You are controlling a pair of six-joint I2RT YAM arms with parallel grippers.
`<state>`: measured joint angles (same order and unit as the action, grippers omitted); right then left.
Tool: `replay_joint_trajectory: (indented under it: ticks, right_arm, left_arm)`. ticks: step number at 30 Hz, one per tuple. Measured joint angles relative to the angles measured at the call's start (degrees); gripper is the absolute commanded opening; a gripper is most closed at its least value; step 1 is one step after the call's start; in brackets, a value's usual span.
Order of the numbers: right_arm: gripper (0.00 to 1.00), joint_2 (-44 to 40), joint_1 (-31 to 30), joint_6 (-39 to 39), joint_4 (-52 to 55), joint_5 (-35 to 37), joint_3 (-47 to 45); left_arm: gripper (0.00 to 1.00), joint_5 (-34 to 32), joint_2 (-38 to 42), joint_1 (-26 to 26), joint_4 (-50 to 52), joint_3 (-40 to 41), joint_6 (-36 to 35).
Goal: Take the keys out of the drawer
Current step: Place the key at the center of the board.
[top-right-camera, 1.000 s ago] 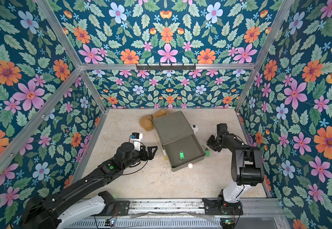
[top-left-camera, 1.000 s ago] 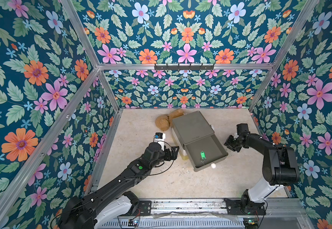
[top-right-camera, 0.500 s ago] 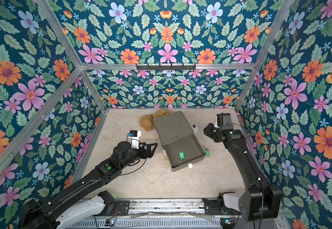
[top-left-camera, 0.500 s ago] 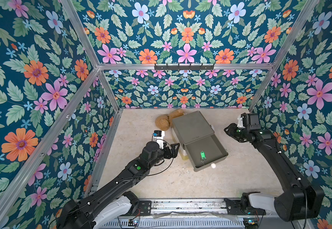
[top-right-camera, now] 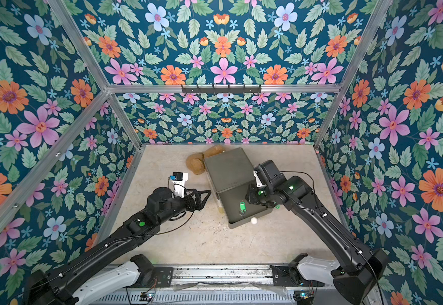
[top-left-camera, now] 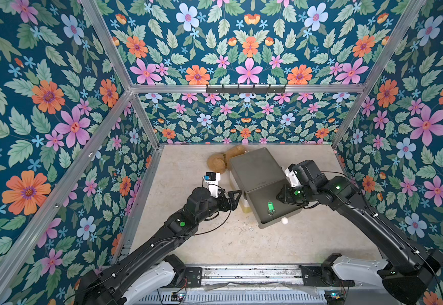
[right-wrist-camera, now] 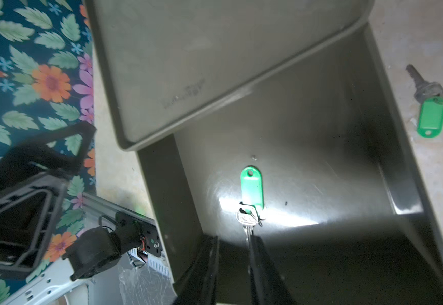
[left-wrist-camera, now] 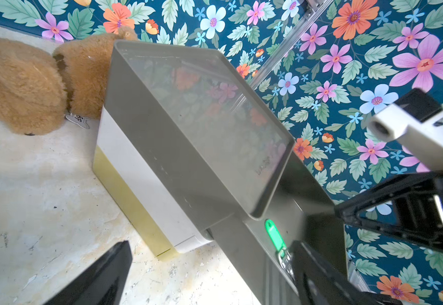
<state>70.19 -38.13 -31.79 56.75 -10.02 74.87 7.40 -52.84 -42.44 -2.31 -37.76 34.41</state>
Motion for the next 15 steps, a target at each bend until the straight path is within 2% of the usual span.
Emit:
replay_joint_trajectory:
  ticks: [2,6,15]
  right_arm:
    - [0.28,0.7,-0.2,0.0,0.9,0.0,-0.4]
    - [0.43,2.4,-0.7,-0.1,1.8,0.4,-0.4]
    - [0.45,7.3,-4.6,1.0,4.0,2.1,1.4]
  left_arm:
    - [0.99,0.3,-0.5,0.0,0.6,-0.8,0.0]
    - [0.99,0.4,-0.8,-0.1,2.2,-1.4,0.0]
    - [0.99,0.3,-1.6,-0.1,3.6,-1.6,-0.7]
